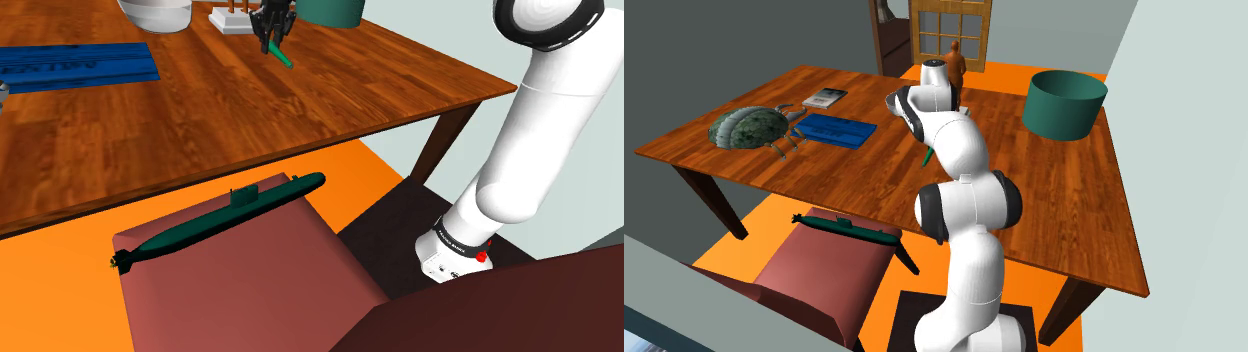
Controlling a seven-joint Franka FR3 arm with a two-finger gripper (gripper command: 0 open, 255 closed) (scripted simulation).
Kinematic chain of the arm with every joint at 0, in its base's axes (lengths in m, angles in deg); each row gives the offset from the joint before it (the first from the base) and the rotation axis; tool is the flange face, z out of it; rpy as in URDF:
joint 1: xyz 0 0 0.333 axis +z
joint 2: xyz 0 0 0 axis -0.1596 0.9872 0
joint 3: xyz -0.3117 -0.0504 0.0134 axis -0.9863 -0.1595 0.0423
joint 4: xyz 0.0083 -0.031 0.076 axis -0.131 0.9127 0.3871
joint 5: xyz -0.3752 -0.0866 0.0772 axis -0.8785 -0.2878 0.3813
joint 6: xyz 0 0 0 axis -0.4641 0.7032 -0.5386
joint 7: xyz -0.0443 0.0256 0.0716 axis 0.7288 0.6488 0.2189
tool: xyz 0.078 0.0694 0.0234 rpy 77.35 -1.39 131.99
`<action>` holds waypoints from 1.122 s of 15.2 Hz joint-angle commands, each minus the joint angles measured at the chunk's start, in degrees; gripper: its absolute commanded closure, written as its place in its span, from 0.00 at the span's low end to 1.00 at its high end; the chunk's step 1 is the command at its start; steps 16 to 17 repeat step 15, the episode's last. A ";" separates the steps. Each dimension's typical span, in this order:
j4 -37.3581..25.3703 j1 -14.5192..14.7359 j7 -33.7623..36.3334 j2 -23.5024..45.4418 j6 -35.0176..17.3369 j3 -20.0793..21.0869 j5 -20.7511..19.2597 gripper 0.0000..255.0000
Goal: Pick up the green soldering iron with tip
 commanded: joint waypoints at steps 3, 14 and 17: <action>-3.80 0.14 -0.03 0.64 3.18 0.03 -0.11 1.00; -16.64 0.90 0.03 3.99 12.71 0.14 -0.77 1.00; -16.67 0.90 0.03 4.01 12.72 0.14 -0.78 1.00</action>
